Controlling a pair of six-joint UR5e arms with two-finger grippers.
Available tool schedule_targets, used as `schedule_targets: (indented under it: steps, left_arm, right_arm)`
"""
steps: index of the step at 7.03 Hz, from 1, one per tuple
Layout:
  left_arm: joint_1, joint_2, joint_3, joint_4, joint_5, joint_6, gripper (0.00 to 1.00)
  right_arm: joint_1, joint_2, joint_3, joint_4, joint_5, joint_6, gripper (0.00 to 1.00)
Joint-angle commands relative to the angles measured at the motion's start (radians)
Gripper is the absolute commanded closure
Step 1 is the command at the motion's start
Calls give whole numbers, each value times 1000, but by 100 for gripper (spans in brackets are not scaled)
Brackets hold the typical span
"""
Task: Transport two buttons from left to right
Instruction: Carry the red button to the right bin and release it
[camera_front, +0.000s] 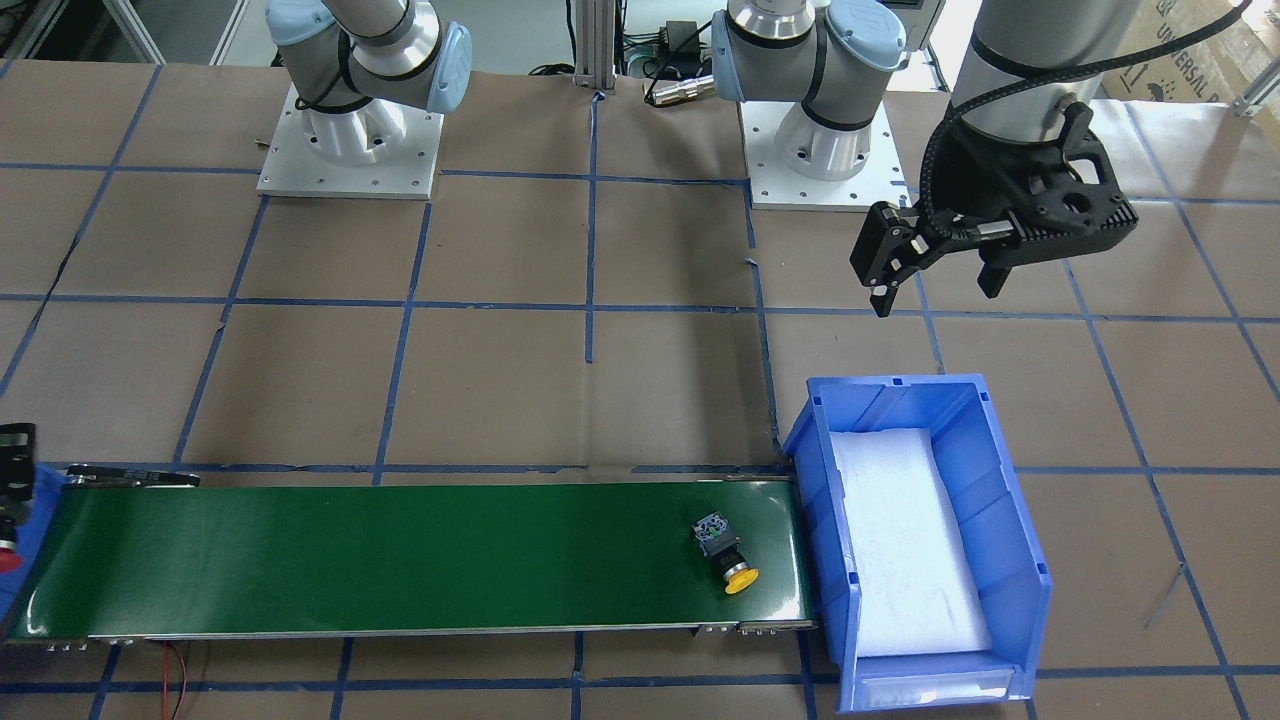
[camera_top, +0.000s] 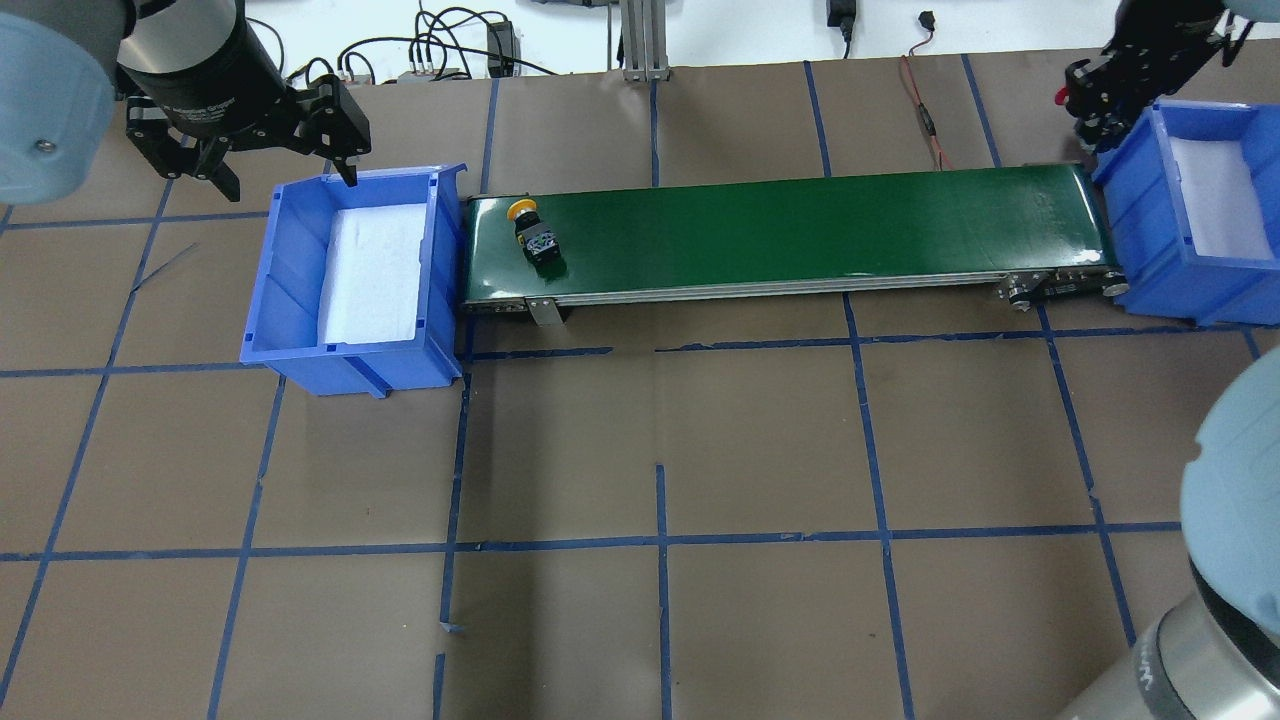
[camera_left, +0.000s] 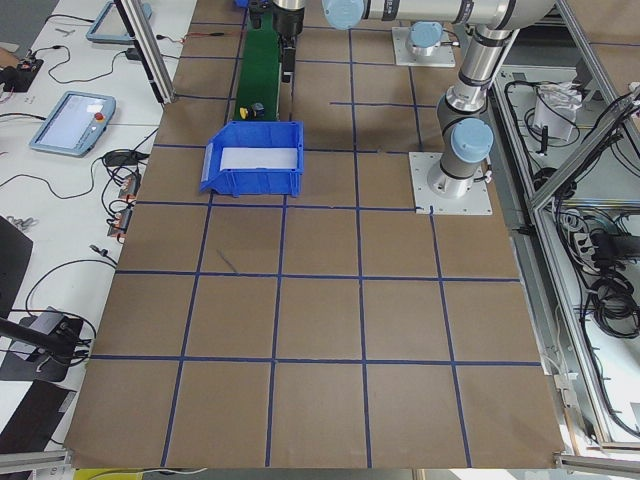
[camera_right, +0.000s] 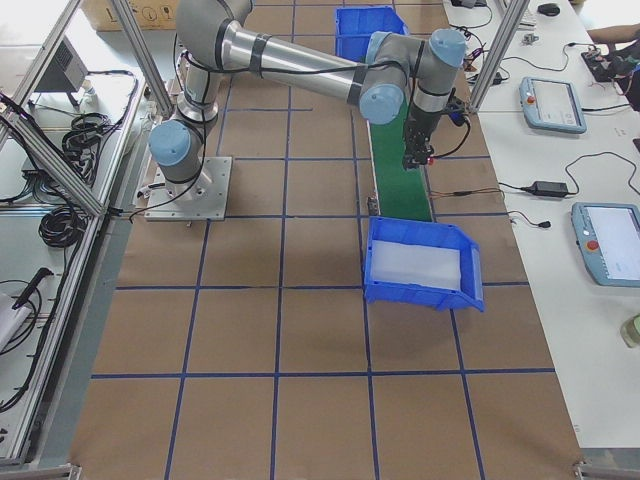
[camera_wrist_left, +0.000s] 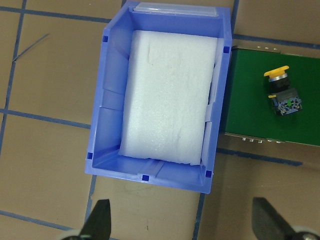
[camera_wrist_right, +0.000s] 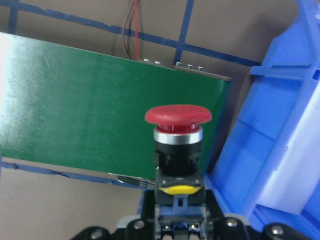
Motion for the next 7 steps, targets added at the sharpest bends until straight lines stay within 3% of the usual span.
schedule_targets:
  steps: [1, 3, 7]
  left_arm:
    - [3, -12, -13, 2, -16, 18, 0]
    - [-3, -11, -14, -6, -10, 18, 0]
    - [-6, 3, -13, -12, -10, 19, 0]
  right_arm:
    - [-147, -3, 11, 17, 6, -114, 92]
    - [-244, 12, 9, 22, 27, -146, 92]
    - [-272, 124, -11, -66, 29, -140, 92]
